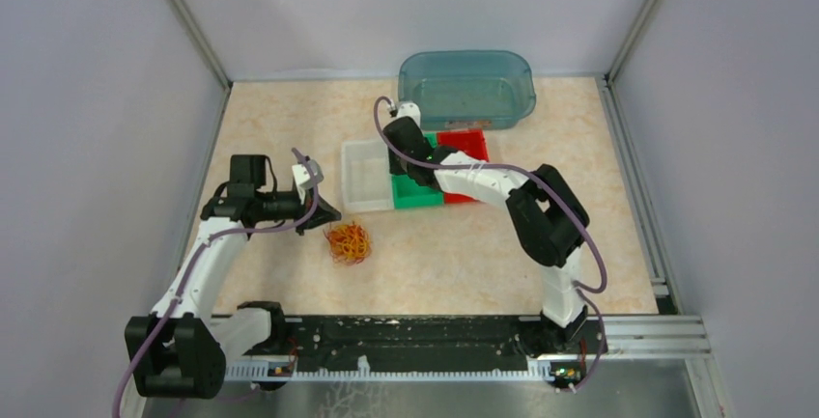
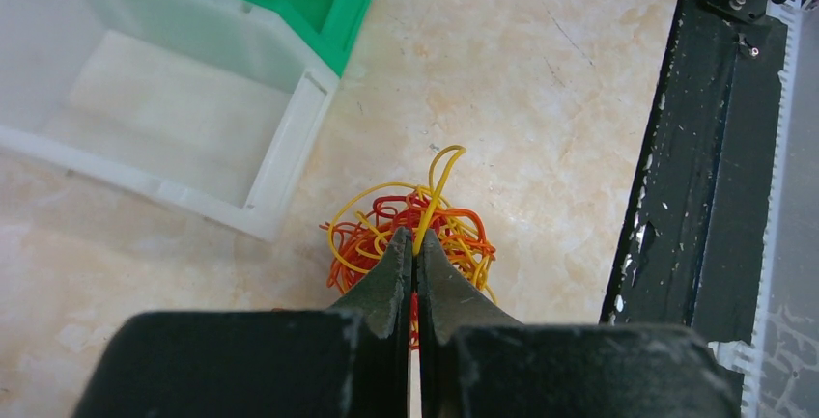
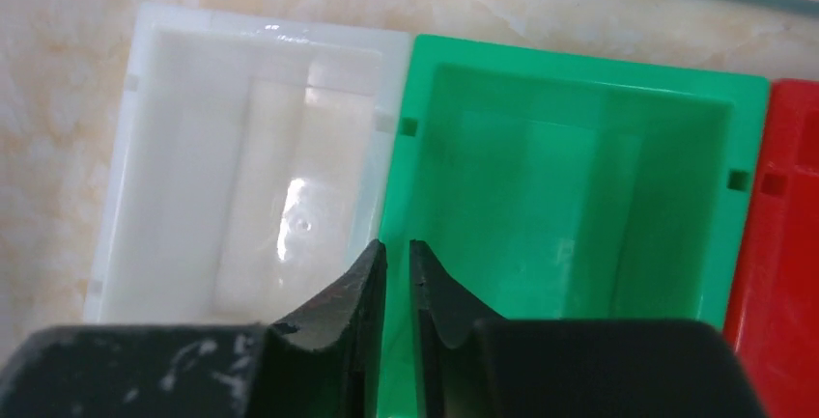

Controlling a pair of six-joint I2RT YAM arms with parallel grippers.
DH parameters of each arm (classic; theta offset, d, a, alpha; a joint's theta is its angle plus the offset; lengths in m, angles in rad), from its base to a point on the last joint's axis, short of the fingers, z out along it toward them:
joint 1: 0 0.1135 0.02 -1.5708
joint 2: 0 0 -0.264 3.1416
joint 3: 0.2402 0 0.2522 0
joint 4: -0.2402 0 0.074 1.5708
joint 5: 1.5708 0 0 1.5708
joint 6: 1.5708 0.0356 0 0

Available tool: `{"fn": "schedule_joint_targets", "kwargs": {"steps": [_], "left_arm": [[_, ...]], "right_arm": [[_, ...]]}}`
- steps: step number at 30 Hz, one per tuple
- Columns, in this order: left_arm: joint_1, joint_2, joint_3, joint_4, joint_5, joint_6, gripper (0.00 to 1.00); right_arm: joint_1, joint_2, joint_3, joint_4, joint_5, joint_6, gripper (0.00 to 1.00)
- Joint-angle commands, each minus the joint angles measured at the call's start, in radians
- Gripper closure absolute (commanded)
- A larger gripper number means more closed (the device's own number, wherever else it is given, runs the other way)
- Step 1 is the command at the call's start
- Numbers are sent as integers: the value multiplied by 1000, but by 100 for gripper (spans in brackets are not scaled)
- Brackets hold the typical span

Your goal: Untangle the cables

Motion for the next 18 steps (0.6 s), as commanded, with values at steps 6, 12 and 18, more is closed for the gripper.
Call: {"fn": "schedule_joint_targets", "kwargs": {"steps": [6,12,18], "left_arm": [[-5,-27,35,-9,39,-19,100],[-4,-14,63,-1,55,-61,100],[-7,-26,88,3,76,-94,100]], "right_arm": [[11,90,128,-39,201,93,86],[6,-2,38,56,268,157,86],[-2,-39,-6,114,191,173,63]]}}
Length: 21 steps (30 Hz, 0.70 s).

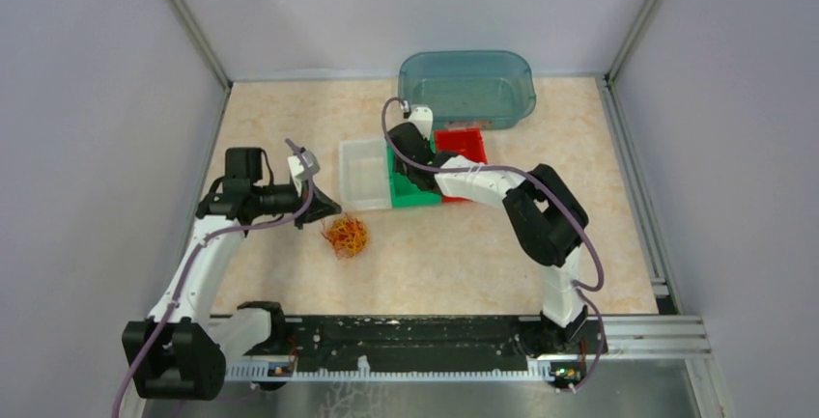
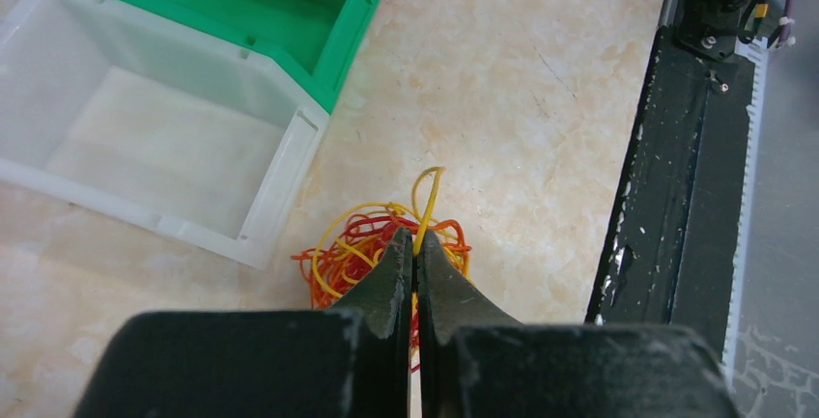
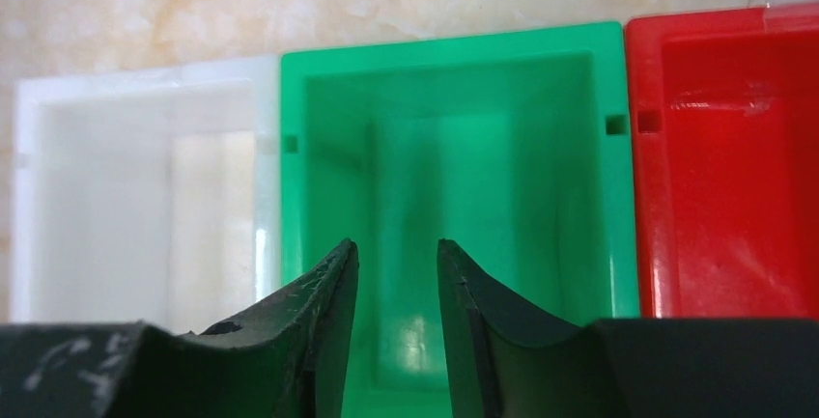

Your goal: Untangle the cables

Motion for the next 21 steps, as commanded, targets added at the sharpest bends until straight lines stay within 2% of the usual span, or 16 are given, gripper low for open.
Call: {"fn": "schedule_joint_targets", "kwargs": {"steps": [1,4,7,9,16,18,21], "left_arm": [[-8,-24,36,8,59,-32,100],[-10,-31,41,10,65,-54,100],[-11,-43,40,10,63,-65,100],[-11,-54,35,10,61,-70,100],[-15,-102,19,13,65,-100,100],[-17,-113,14,32,66,-124,100],[-22,-118,26,72,71,-190,100]], "right_arm": [[-8,-62,18,74,-19,24,61],[-26,-4,86,40,-29,12,61],[-39,59,143,10,-44,-20,69],[-47,91,161,-10,-27,-31,70],[-113,117,119,17,44,62,70],[-116,95,93,28,81,77,70],[-115,19,10,131,101,85,68]]}}
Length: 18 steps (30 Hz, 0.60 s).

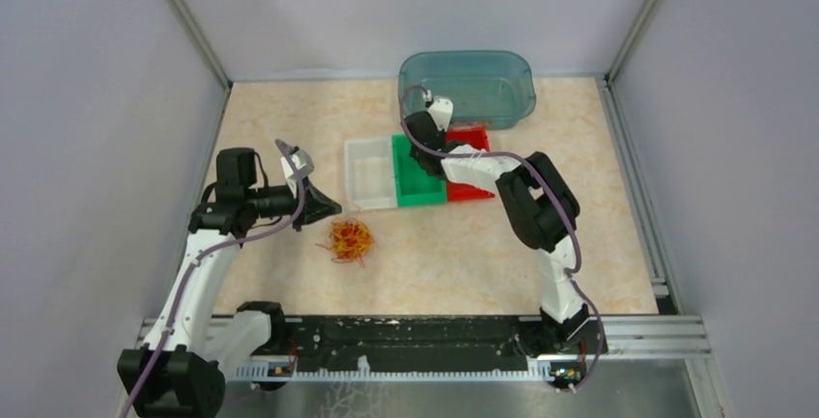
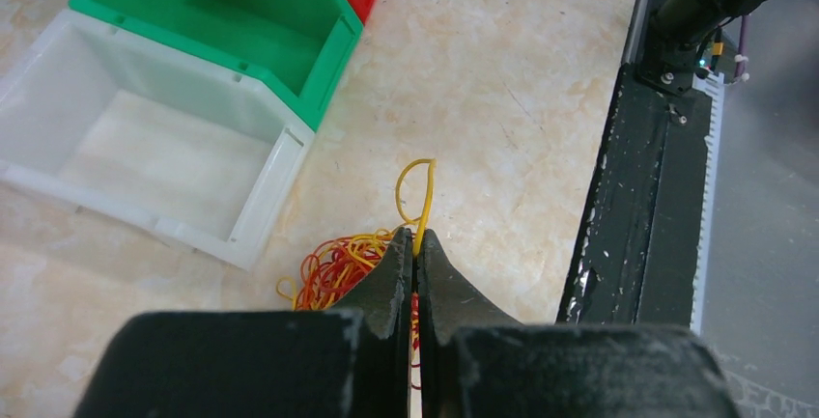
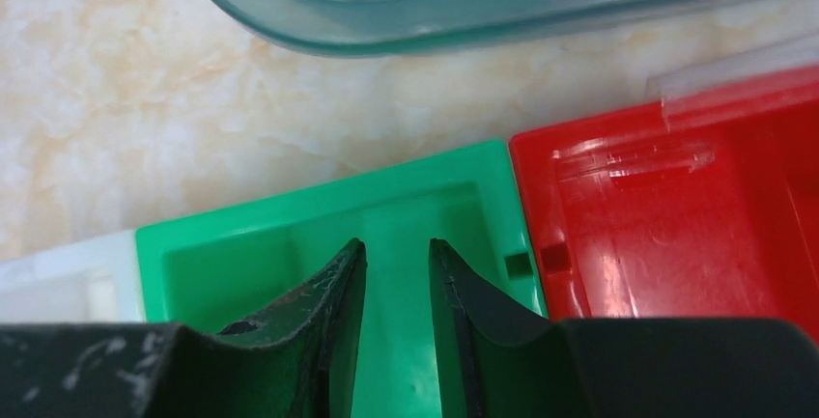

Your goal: Untangle the cables

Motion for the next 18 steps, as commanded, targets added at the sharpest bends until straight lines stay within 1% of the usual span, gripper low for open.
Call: {"fn": "schedule_joint_targets", "kwargs": {"steps": [1,4,7,9,11,13,15,16,18], "left_arm": [[-10,-14,25,75,45,-96,100],[-13,2,62,114,38,-169,100],[-15,25,109,122,37,-216,100],[-16,30,131,121,38,-246,100],[-16,26,143,127,34,-278,100],[-18,17,144,143,26,-303,100],[-18,7,150,155,23,-326,100],[-18,1,156,156,25,-334,100],[-20,-7,181,157,29,-360,100]], "right_arm": [[2,-118,-89,124,78,29,68],[-1,-187,-108,190,27,-36,62],[1,-286,-148,231,-103,-74,54],[5,-375,-230,288,-194,-97,48],[8,-480,-323,383,-307,-103,42],[22,-560,-411,466,-458,-125,41],[57,-622,-506,575,-573,-156,40],[79,-640,-543,636,-628,-174,39],[127,-642,-580,696,-744,-187,38]]}}
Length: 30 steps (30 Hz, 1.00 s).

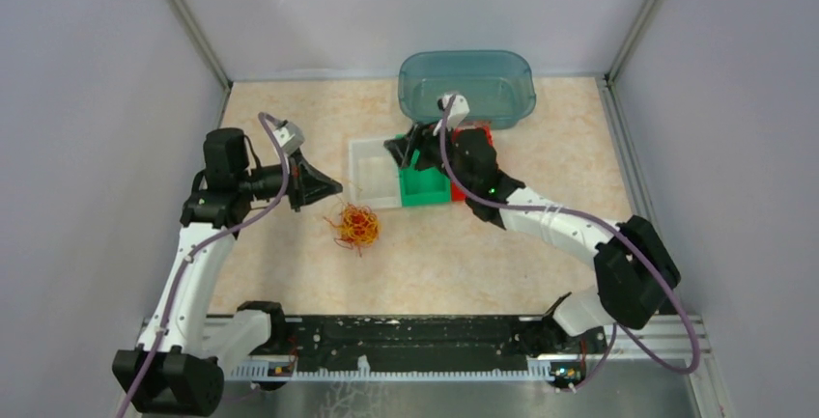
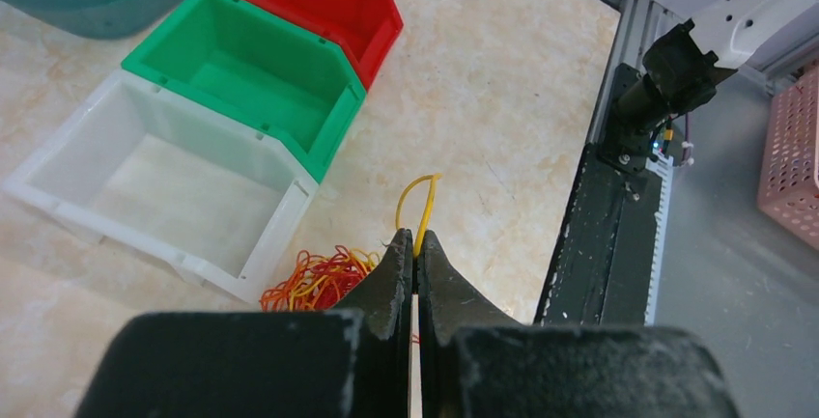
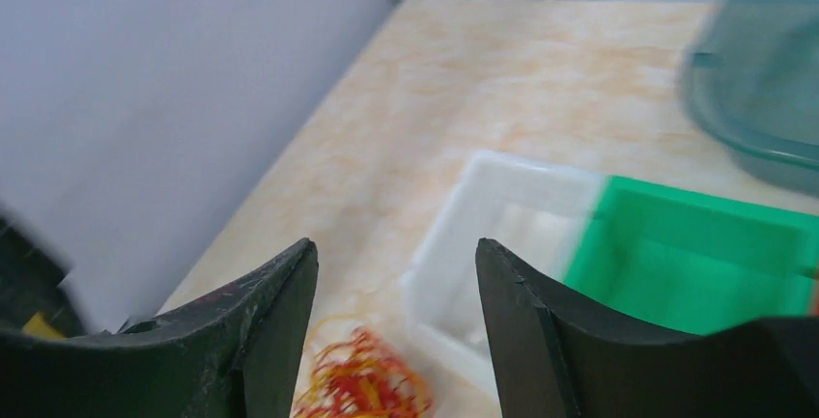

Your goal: Untangle the cables

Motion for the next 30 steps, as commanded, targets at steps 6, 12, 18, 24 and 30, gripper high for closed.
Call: {"fn": "schedule_joint_targets", "kwargs": {"steps": [6,12,18,24,30], "left_arm": [[-8,-68,94,11,20,-116,100],[-9,-93,101,-1,29,-118,100],[-9,-106,124,-15,38,-109,100],[-9,-117,139,-41,78,-94,100],[-9,-128,156,-29,113,-132,100]], "right_arm": [[229,42,-104,397,-452,-132,33],[305,121,-34,403,-441,-156,33],[340,162,-19,432,-459,-124,37],[341,138,-64,446,-431,-125,43],[341,163,-66,454,-402,-108,60]]}}
